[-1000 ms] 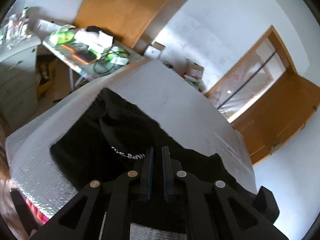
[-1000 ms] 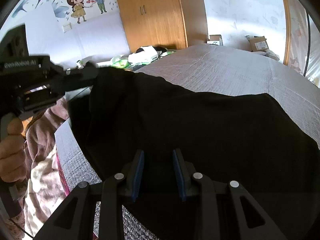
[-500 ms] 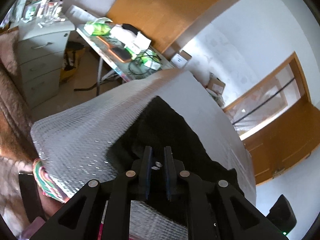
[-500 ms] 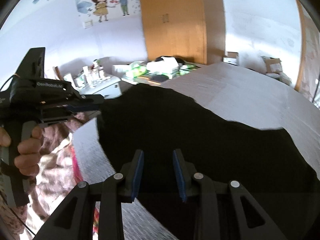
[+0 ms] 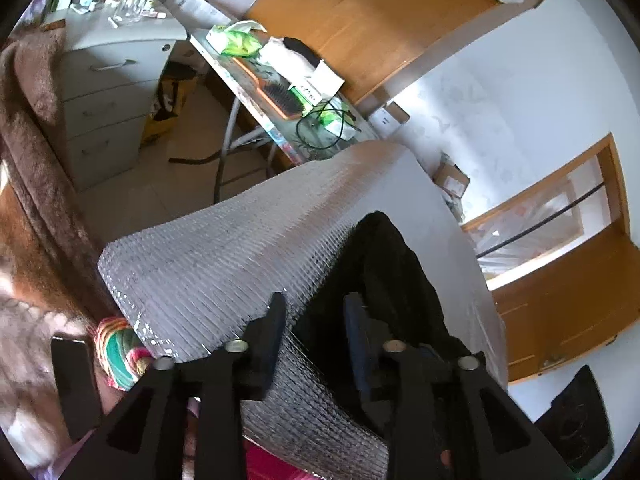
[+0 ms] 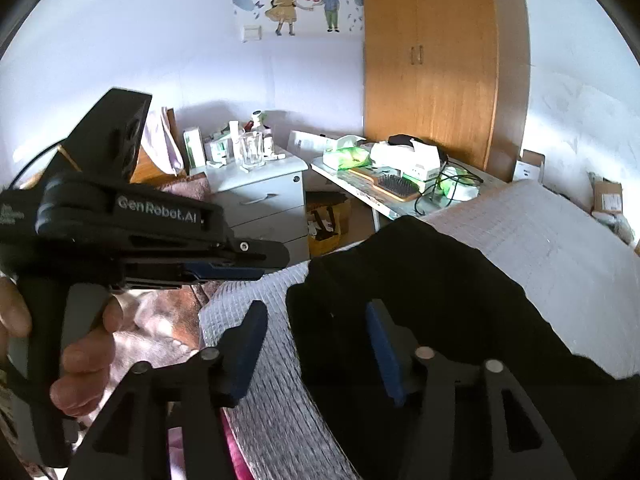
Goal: Fold clothes
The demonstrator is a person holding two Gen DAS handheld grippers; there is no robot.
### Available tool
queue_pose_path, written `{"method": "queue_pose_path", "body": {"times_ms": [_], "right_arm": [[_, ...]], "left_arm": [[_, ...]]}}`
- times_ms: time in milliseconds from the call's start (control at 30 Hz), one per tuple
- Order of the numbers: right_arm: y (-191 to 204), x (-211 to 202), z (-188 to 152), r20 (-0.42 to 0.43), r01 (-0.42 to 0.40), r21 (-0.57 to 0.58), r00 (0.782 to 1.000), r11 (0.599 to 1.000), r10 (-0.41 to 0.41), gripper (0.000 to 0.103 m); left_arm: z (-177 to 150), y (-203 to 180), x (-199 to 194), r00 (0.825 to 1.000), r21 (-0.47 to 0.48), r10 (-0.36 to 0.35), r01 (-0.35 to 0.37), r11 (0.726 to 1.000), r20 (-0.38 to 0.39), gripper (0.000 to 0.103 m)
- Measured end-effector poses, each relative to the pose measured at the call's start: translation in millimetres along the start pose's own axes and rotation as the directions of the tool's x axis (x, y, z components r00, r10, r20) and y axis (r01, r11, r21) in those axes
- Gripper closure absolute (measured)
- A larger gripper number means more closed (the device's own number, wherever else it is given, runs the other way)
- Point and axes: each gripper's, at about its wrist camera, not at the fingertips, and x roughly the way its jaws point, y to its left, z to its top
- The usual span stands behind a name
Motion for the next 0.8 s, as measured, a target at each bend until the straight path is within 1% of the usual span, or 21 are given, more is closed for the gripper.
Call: {"method": "queue_pose_path", "body": {"times_ms": [133, 233, 333, 400, 433, 533, 567, 600, 633, 667, 733, 800], "right_arm": [[8, 17, 0, -0.046, 0.019, -0.019, 0.999, 1.000, -0.020, 0.047], [13, 25, -1, -0.067, 0.072, -0.055, 0.995, 0.996, -0.075, 0.047], [19, 39, -3, -0.104, 0.143, -0.109, 0.983, 0.984, -0.154, 0.046], [23, 43, -5, -0.128, 0.163, -0.127, 0.976, 0.978, -0.179, 0.046], [24, 43, -6, -0.127, 0.169, -0.130, 0.974, 0.977, -0.186, 0.046], [26, 43, -7, -0.123, 0.187, -0.138, 0.971, 0.973, -0.204, 0.046], [26, 43, -7, -0.121, 0.193, -0.138, 0.970, 0.971, -0.210, 0.049], [27, 43, -8, -0.118, 0.203, -0.137, 0.968, 0.969, -0.220, 0.052], [27, 43, -8, -0.116, 0.217, -0.137, 0.965, 0.966, -0.234, 0.061], [26, 43, -9, -0.113, 0.230, -0.136, 0.963, 0.964, -0.246, 0.066], [24, 42, -9, -0.114, 0.230, -0.124, 0.963, 0.965, -0.244, 0.067], [21, 40, -10, -0.113, 0.224, -0.110, 0.965, 0.968, -0.236, 0.070]], "left_arm": [[9, 7, 2, 1.000, -0.023, 0.002, -0.002, 1.000, -0.003, 0.066], [13, 7, 6, 1.000, -0.016, 0.011, -0.012, 1.000, -0.018, 0.066], [19, 5, 13, 0.999, 0.006, 0.013, -0.013, 1.000, -0.049, 0.064], [22, 5, 18, 0.997, 0.009, -0.018, 0.019, 1.000, -0.081, 0.064], [23, 4, 21, 0.995, 0.004, -0.026, 0.027, 1.000, -0.092, 0.064], [28, -1, 28, 0.995, 0.037, -0.005, 0.009, 0.999, -0.103, 0.064], [29, -2, 32, 0.993, 0.046, -0.006, 0.012, 0.999, -0.118, 0.063], [31, -2, 38, 0.988, 0.038, -0.019, 0.025, 0.999, -0.153, 0.062], [33, -1, 44, 0.982, 0.028, -0.029, 0.035, 0.999, -0.188, 0.062], [35, -1, 49, 0.975, 0.016, -0.030, 0.035, 0.999, -0.220, 0.062], [37, -5, 56, 0.966, 0.025, -0.022, 0.030, 0.999, -0.258, 0.062], [40, -12, 57, 0.967, 0.061, -0.013, 0.029, 0.998, -0.256, 0.060]]}}
